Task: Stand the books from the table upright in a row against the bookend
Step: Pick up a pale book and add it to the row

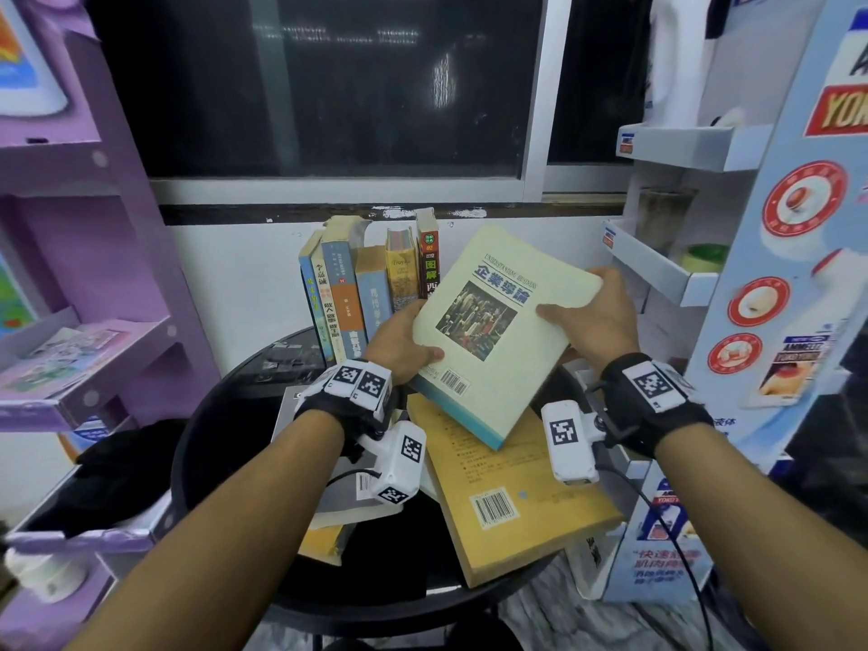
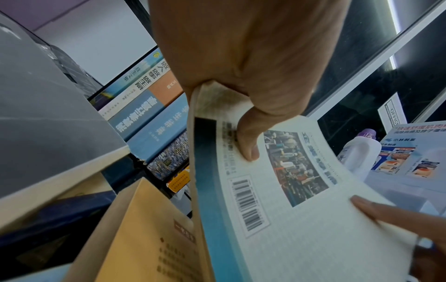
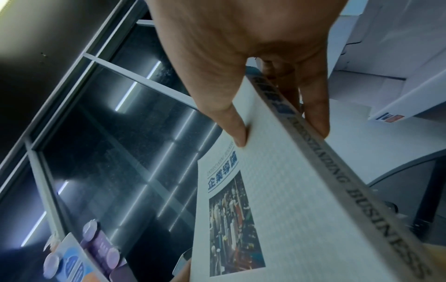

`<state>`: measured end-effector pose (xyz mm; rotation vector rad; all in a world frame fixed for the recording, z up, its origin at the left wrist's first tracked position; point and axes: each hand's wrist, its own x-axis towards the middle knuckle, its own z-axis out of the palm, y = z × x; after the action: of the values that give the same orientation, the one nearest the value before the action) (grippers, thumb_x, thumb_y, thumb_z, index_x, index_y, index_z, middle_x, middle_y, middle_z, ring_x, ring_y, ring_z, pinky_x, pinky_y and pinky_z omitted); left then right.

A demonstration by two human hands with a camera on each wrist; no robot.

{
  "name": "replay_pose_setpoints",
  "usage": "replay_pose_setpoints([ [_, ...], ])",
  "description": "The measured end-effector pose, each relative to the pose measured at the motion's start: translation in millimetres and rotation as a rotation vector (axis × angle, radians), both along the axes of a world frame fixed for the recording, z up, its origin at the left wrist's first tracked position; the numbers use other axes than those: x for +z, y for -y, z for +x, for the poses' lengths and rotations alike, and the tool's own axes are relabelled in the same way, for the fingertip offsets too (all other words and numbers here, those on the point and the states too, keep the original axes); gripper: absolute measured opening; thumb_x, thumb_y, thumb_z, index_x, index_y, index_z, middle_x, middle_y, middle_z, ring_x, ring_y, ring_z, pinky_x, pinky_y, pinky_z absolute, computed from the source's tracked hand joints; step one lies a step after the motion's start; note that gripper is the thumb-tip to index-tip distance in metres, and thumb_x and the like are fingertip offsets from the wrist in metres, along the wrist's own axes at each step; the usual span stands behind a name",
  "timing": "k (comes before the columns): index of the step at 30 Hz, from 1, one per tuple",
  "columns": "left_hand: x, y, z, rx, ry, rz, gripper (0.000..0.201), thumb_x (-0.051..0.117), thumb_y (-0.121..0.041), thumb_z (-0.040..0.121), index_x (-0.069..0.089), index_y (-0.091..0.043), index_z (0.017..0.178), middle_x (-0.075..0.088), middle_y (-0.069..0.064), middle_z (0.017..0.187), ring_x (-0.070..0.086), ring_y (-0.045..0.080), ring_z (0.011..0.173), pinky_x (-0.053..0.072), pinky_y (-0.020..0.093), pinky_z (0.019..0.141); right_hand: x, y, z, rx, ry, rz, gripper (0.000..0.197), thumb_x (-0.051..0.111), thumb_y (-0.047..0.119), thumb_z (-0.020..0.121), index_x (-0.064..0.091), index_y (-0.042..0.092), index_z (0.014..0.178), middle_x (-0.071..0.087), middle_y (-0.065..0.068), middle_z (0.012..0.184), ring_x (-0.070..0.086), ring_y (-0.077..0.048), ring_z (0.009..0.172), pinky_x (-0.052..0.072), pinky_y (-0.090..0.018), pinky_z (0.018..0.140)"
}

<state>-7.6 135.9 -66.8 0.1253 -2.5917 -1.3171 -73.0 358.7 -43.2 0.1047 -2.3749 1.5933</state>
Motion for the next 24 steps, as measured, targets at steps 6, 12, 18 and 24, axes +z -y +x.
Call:
replay_pose_setpoints([
  [6,-9.9,4.9,-7.2,-0.022,0.062,0.044,0.055,0.065,-0.004,0.086,0.041,-0.023,0.132,0.059,0.003,0.124,0.058,0.024,0.112,0.049,0.046,0.097,12.7,8.9,11.2,-0.015,-0.213,0.119,0.053,0.078,0.028,0.075,0.046,0.025,0.117,0.052,-0.004,0.120,0.054,-0.022,0.106,0.051,-0.047,0.090],
  [12,-19.1,3.0,-12.2,-0.015,0.070,0.236,0.052,0.058,-0.004,0.091,0.036,-0.019,0.137,0.055,0.000,0.122,0.055,0.023,0.109,0.045,0.044,0.100,24.2,21.0,32.0,0.083,-0.347,0.245,0.051,0.077,0.026,0.078,0.049,0.024,0.121,0.052,-0.003,0.116,0.050,-0.016,0.103,0.049,-0.040,0.091],
  [18,-0.8,0.1,-15.7,-0.049,-0.038,0.520,0.042,0.055,-0.013,0.094,0.039,-0.010,0.134,0.059,0.003,0.123,0.060,0.012,0.098,0.047,0.027,0.077,37.5,31.3,48.2,0.156,-0.359,0.207,0.044,0.079,0.030,0.076,0.052,0.025,0.110,0.059,-0.002,0.115,0.057,-0.019,0.104,0.056,-0.039,0.085],
  [24,14.8,2.4,-17.5,-0.117,-0.141,0.628,0.044,0.050,-0.034,0.096,0.044,-0.014,0.135,0.066,-0.002,0.113,0.068,0.000,0.080,0.051,0.013,0.056,53.5,33.9,58.6,0.186,-0.391,0.358,0.035,0.075,0.033,0.079,0.055,0.023,0.106,0.059,0.000,0.108,0.055,-0.018,0.100,0.053,-0.036,0.083],
])
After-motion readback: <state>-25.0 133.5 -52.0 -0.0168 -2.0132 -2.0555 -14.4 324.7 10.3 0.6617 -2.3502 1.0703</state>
